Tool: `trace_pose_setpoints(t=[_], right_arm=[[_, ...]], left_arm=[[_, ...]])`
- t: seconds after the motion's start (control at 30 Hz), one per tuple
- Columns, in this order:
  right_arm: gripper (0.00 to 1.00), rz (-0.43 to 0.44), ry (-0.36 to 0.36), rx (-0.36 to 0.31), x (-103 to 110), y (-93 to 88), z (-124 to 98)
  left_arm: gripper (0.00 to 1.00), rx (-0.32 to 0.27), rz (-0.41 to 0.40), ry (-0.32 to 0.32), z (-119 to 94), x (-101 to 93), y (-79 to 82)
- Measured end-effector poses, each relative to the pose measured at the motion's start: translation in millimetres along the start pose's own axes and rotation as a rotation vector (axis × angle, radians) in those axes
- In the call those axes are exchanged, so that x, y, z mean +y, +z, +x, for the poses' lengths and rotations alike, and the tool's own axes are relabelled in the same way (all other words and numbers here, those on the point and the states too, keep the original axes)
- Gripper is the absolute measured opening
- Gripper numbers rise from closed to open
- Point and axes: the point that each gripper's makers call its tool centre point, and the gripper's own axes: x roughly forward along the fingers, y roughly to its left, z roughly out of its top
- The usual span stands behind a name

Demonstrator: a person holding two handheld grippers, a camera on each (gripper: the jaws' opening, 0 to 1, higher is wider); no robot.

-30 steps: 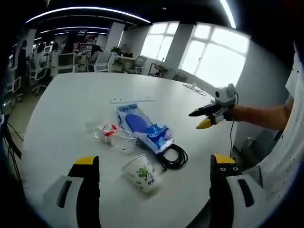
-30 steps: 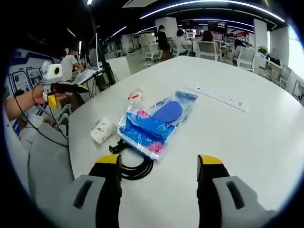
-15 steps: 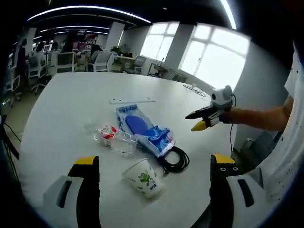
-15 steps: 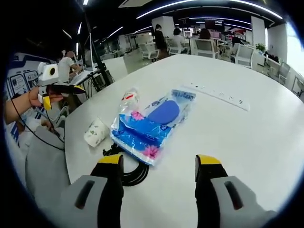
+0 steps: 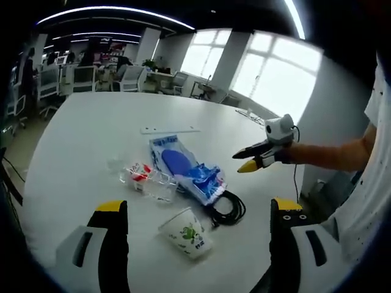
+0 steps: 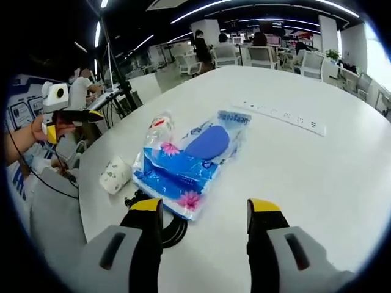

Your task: Arrange the tabletop items into an orderly group along one side of the table until the central work area is clear of visible clutter.

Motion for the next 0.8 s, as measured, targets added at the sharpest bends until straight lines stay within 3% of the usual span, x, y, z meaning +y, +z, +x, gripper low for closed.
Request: trace_pose_setpoints(t=[0.47,0.8], right_arm=[[0.47,0.02,0.005,0.02,-3.0,-3.9,25.5],[0.32,0.037,0.011,0.036,-2.1,-8.2,37.4]], left_arm=[[1.0,0.003,-0.018,0.003,5.3,7.1,-1.1],[1.0,0.006,-0.027,0.002,8.7,10.2,-2.4]])
